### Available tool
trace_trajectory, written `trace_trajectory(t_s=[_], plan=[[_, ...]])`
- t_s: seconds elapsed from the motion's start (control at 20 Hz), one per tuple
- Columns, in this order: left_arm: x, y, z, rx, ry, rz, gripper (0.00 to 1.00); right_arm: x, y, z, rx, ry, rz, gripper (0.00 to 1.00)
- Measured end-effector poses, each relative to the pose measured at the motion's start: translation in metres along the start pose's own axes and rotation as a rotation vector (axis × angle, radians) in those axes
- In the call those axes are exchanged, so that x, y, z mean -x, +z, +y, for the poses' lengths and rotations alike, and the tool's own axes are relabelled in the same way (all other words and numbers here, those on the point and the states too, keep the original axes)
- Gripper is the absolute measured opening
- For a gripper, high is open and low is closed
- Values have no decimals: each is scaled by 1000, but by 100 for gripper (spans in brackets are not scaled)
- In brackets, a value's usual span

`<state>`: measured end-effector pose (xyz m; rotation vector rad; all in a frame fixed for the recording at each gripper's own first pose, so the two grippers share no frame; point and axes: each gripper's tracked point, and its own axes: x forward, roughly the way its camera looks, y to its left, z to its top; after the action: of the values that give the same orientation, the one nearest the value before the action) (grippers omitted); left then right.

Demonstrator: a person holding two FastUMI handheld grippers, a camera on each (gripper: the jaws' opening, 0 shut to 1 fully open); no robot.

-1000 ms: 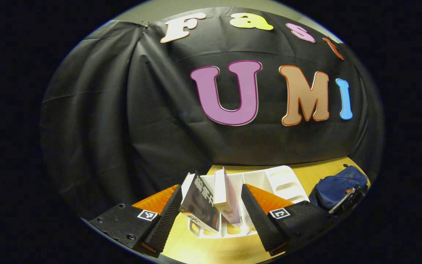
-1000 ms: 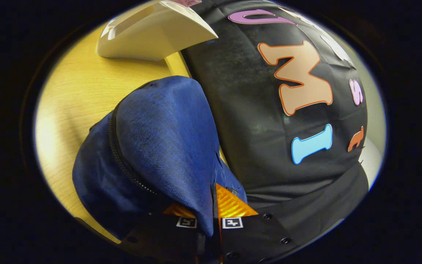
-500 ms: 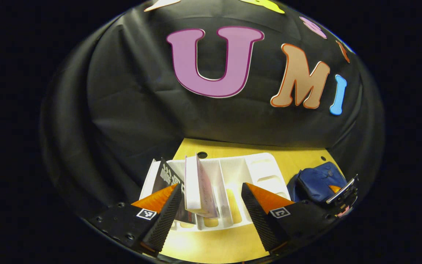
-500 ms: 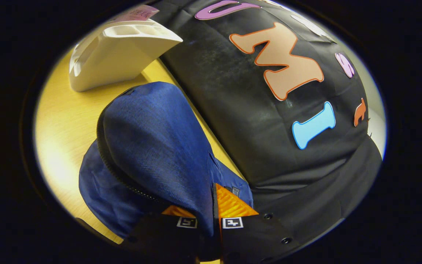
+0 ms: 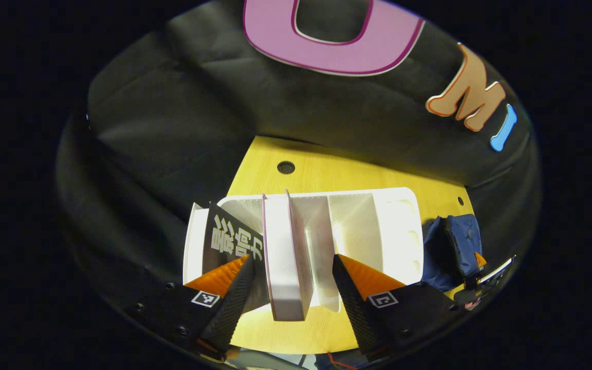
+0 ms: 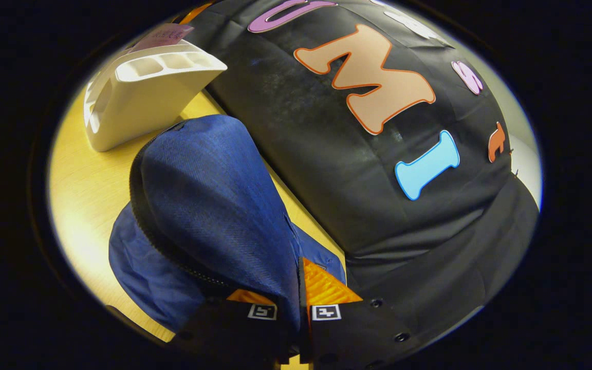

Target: Open the schoolbag, grab two books from the bookshelf and put them into the schoolbag.

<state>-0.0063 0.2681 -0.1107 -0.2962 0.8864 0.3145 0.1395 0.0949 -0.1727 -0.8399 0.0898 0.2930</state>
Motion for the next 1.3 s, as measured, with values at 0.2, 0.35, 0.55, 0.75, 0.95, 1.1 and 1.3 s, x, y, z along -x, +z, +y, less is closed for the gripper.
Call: trace_trajectory(t_s=[0.2, 0.35, 0.55, 0.75, 0.95, 1.1, 1.3], plan=[[-27, -12, 5, 24, -10, 163, 80, -1, -1, 0, 0, 1, 9, 8], [-37, -18, -2, 30, -28, 240, 71, -2, -2, 5, 19, 5, 12, 8], [-53, -20, -10, 41, -22, 297, 54, -4, -4, 3, 6, 8, 18, 8], [-66, -26, -26, 67, -48, 350, 41, -5, -2, -4, -32, -3, 21, 8], [-78, -34, -33, 104, -50, 401, 42, -4, 0, -13, -59, -14, 22, 8], [-81, -39, -29, 130, -17, 442, 39, -2, 0, -16, -72, -19, 22, 8], [-76, -48, -28, 171, 9, 483, 41, -1, 1, -21, -99, -26, 20, 8]])
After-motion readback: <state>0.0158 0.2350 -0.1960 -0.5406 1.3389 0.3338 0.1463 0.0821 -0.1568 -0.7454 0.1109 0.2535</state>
